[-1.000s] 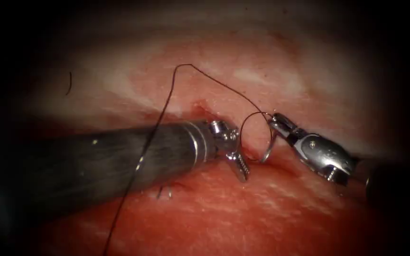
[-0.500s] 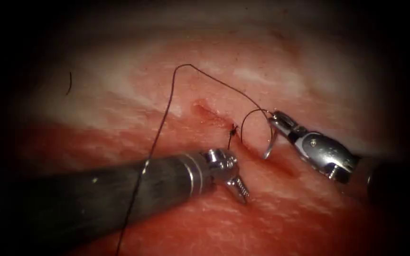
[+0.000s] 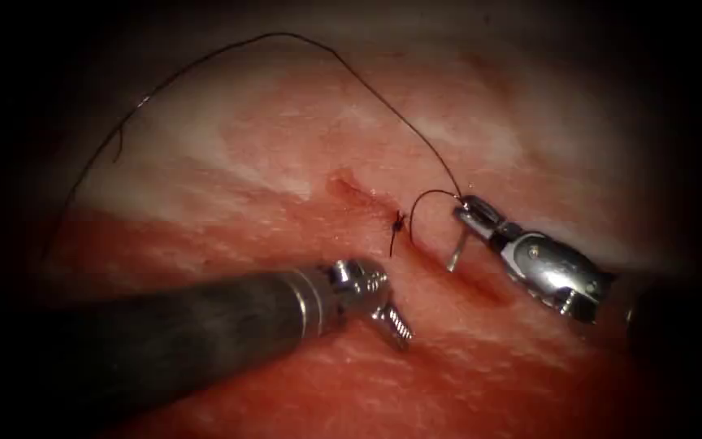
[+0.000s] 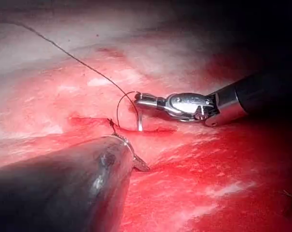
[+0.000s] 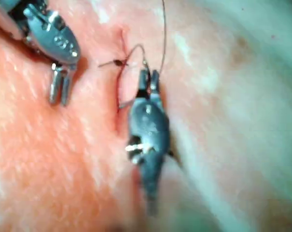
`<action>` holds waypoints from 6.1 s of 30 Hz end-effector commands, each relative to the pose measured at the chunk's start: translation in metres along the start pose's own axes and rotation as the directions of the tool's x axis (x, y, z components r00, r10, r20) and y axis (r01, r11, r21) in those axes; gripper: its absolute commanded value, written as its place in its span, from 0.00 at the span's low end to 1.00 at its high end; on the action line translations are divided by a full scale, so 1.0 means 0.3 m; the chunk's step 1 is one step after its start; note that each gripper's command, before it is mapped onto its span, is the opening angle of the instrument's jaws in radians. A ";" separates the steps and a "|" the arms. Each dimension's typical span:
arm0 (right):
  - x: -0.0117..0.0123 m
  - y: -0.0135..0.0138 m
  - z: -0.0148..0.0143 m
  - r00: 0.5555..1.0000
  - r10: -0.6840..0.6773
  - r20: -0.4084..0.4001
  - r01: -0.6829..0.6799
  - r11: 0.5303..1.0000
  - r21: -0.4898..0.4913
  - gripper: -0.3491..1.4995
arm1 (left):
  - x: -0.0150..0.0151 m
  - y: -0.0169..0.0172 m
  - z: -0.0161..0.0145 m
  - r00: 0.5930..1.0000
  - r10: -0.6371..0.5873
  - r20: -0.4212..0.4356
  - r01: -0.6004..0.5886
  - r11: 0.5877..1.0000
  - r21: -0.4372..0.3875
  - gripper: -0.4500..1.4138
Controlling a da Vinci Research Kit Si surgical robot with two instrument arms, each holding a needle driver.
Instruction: Wound Closure
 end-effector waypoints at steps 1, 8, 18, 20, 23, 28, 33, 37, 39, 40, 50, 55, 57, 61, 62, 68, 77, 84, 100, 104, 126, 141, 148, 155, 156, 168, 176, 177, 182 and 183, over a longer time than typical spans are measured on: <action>-0.0012 -0.0014 0.0025 1.000 0.007 -0.002 -0.007 1.000 -0.001 0.00 | 0.000 -0.002 0.003 1.000 -0.002 -0.006 0.002 1.000 0.002 0.17; -0.0002 -0.0009 0.0031 0.999 0.040 0.001 -0.040 0.999 -0.018 0.00 | 0.005 -0.004 -0.008 0.988 -0.029 -0.149 0.047 0.992 0.119 0.08; 0.0000 0.0003 0.0023 0.999 0.052 0.011 -0.052 0.998 -0.041 0.00 | 0.001 -0.006 -0.009 0.983 -0.040 -0.176 0.076 0.977 0.202 0.07; 0.0000 0.0005 0.0022 0.999 0.052 0.012 -0.051 0.998 -0.045 0.00 | 0.000 -0.006 -0.007 0.984 -0.040 -0.173 0.074 0.978 0.195 0.07; 0.0000 0.0005 0.0022 0.999 0.052 0.012 -0.051 0.998 -0.047 0.00 | -0.001 -0.006 -0.004 0.985 -0.039 -0.169 0.071 0.979 0.189 0.07; 0.0000 0.0005 0.0023 0.998 0.063 0.013 -0.063 0.997 -0.048 0.00 | -0.002 -0.008 -0.002 0.986 -0.037 -0.165 0.068 0.980 0.186 0.08; 0.0005 0.0006 0.0026 0.995 0.100 0.014 -0.099 0.994 -0.050 0.00 | -0.003 -0.009 -0.001 0.986 -0.033 -0.166 0.064 0.980 0.189 0.09; 0.0008 0.0004 0.0031 0.986 0.164 0.013 -0.164 0.985 -0.053 0.00 | -0.003 -0.010 -0.001 0.985 -0.031 -0.168 0.063 0.980 0.188 0.09; 0.0009 0.0002 0.0033 0.982 0.187 0.013 -0.186 0.981 -0.057 0.00 | -0.003 -0.010 -0.001 0.985 -0.030 -0.171 0.063 0.980 0.188 0.09; 0.0009 0.0001 0.0033 0.981 0.193 0.013 -0.192 0.980 -0.057 0.00 | -0.003 -0.010 -0.001 0.984 -0.030 -0.173 0.063 0.980 0.188 0.09; 0.0010 -0.0002 0.0030 0.975 0.221 0.024 -0.220 0.974 -0.055 0.00 | -0.004 -0.011 -0.002 0.984 -0.028 -0.175 0.061 0.980 0.188 0.08; 0.0011 -0.0006 0.0026 0.972 0.232 0.031 -0.230 0.972 -0.041 0.00 | -0.005 -0.013 -0.002 0.984 -0.026 -0.174 0.060 0.980 0.191 0.08; 0.0011 -0.0008 0.0025 0.972 0.231 0.036 -0.229 0.973 -0.037 0.00 | -0.005 -0.013 -0.002 0.984 -0.026 -0.174 0.060 0.980 0.191 0.08; 0.0011 -0.0012 0.0021 0.962 0.269 0.045 -0.269 0.963 -0.014 0.00 | -0.005 -0.014 -0.002 0.984 -0.025 -0.177 0.060 0.980 0.191 0.08; 0.0011 -0.0012 0.0021 0.959 0.280 0.045 -0.280 0.960 -0.011 0.00 | -0.005 -0.014 -0.002 0.984 -0.025 -0.177 0.060 0.980 0.191 0.08; 0.0013 -0.0012 0.0020 0.930 0.364 0.047 -0.365 0.931 0.006 0.00 | -0.005 -0.014 -0.002 0.984 -0.025 -0.177 0.060 0.980 0.191 0.08; 0.0019 -0.0006 0.0018 0.925 0.377 0.047 -0.378 0.925 0.027 0.00 | -0.006 -0.016 -0.002 0.984 -0.023 -0.175 0.057 0.979 0.194 0.08; 0.0043 0.0016 0.0010 0.923 0.382 0.048 -0.384 0.923 0.032 0.00 | -0.007 -0.015 -0.002 0.985 -0.022 -0.174 0.056 0.980 0.193 0.08; 0.0043 0.0007 0.0021 0.793 0.604 0.077 -0.609 0.791 0.060 0.00 | -0.007 -0.015 -0.002 0.985 -0.021 -0.173 0.055 0.980 0.194 0.08; 0.0032 -0.0006 0.0024 0.776 0.625 0.085 -0.631 0.773 0.067 0.00 | -0.008 -0.015 -0.002 0.985 -0.021 -0.173 0.055 0.980 0.194 0.08; 0.0013 -0.0055 0.0065 0.644 0.755 0.123 -0.764 0.631 0.130 0.00 | -0.008 -0.015 -0.003 0.985 -0.021 -0.172 0.054 0.980 0.190 0.08; 0.0038 0.0065 -0.0001 0.865 0.498 0.060 -0.501 0.865 0.032 0.00 | -0.008 -0.015 -0.003 0.985 -0.020 -0.171 0.052 0.981 0.189 0.08; 0.0040 0.0086 -0.0003 0.864 0.501 0.045 -0.502 0.864 0.030 0.00 | -0.009 -0.015 -0.003 0.985 -0.019 -0.171 0.052 0.980 0.191 0.08; 0.0037 0.0103 -0.0004 0.864 0.503 0.032 -0.504 0.863 0.033 0.00 | -0.009 -0.014 -0.004 0.985 -0.018 -0.171 0.051 0.980 0.192 0.08; 0.0037 0.0105 -0.0005 0.864 0.503 0.029 -0.504 0.863 0.034 0.00 | -0.009 -0.014 -0.004 0.985 -0.018 -0.170 0.051 0.980 0.192 0.08; 0.0017 0.0084 0.0001 0.740 0.672 0.026 -0.672 0.735 0.090 0.00 | -0.009 -0.014 -0.003 0.985 -0.018 -0.171 0.051 0.980 0.192 0.08; -0.0038 0.0024 0.0018 0.579 0.813 0.055 -0.812 0.570 0.122 0.00 | -0.009 -0.015 -0.003 0.985 -0.018 -0.171 0.052 0.980 0.193 0.09; -0.0038 0.0024 0.0018 0.579 0.813 0.055 -0.812 0.570 0.122 0.00 | -0.009 -0.015 -0.003 0.985 -0.018 -0.171 0.052 0.980 0.193 0.09; -0.0059 -0.0031 0.0023 0.515 0.854 0.065 -0.853 0.505 0.130 0.00 | -0.009 -0.015 -0.003 0.985 -0.018 -0.171 0.052 0.980 0.194 0.09; -0.0060 -0.0040 0.0025 0.511 0.857 0.069 -0.856 0.500 0.131 0.00 | -0.009 -0.015 -0.003 0.985 -0.018 -0.171 0.052 0.980 0.194 0.09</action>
